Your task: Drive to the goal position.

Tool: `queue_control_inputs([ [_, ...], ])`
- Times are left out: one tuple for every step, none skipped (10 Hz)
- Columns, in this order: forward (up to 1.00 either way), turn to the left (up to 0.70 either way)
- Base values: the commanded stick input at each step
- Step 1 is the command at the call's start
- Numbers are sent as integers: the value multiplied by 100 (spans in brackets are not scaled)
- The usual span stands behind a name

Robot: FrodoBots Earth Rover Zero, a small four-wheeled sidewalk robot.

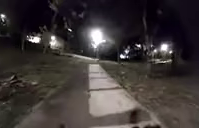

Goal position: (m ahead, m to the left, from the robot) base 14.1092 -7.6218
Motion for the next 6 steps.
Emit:
queue_control_inputs([
  [45, 0],
  [45, 0],
  [45, 0],
  [45, 0],
  [45, 0],
  [45, 0],
])
